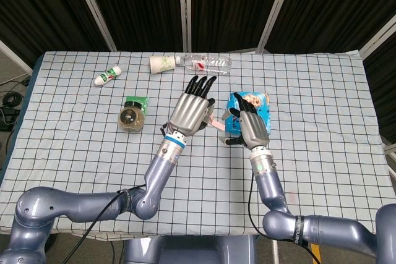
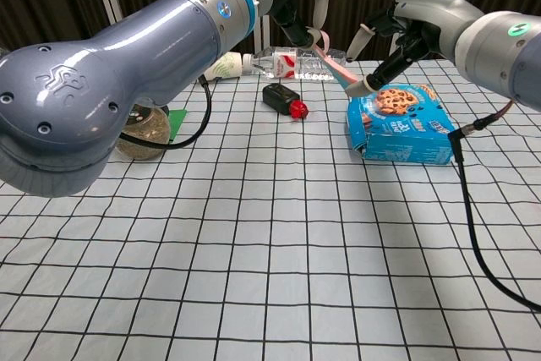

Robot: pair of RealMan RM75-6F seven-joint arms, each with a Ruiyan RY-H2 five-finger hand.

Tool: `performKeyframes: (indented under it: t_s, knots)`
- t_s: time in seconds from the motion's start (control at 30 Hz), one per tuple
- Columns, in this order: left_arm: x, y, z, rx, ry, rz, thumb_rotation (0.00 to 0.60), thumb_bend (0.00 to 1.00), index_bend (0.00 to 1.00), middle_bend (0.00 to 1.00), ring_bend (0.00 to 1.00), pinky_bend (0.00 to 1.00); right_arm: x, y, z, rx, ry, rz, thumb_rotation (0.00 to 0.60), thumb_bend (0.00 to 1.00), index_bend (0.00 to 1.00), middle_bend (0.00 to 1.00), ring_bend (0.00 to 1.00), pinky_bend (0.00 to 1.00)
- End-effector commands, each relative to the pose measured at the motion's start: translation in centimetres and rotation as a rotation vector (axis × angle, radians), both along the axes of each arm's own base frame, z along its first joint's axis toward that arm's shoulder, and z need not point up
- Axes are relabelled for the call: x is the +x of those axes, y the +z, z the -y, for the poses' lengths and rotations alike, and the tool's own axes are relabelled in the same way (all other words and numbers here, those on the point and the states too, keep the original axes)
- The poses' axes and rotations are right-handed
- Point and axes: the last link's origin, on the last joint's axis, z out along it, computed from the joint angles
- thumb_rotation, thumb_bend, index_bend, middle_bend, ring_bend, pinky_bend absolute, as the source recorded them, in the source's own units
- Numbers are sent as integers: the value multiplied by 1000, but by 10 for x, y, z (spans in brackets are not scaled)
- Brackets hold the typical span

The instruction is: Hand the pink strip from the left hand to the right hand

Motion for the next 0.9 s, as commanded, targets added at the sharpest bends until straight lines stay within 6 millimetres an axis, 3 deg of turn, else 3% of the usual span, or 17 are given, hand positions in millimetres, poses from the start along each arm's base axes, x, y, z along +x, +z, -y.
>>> performKeyframes:
  t_s: [0.03, 0.3, 0.9]
  knots:
    - [0, 1, 0, 2, 3, 8, 600, 563, 733, 0, 0, 0, 3, 1, 2, -9, 2, -7, 600, 79, 483, 0, 0, 0]
    - [2, 2, 1, -2, -3, 30, 600, 563, 734, 0, 0, 0, 2, -3, 1, 15, 3, -3, 600, 174, 520, 0, 0, 0]
    - [1, 2, -2, -15, 14, 46, 600, 563, 734, 0, 0, 0, -1, -5, 1, 5, 39, -35, 600, 270, 565, 13, 0, 0]
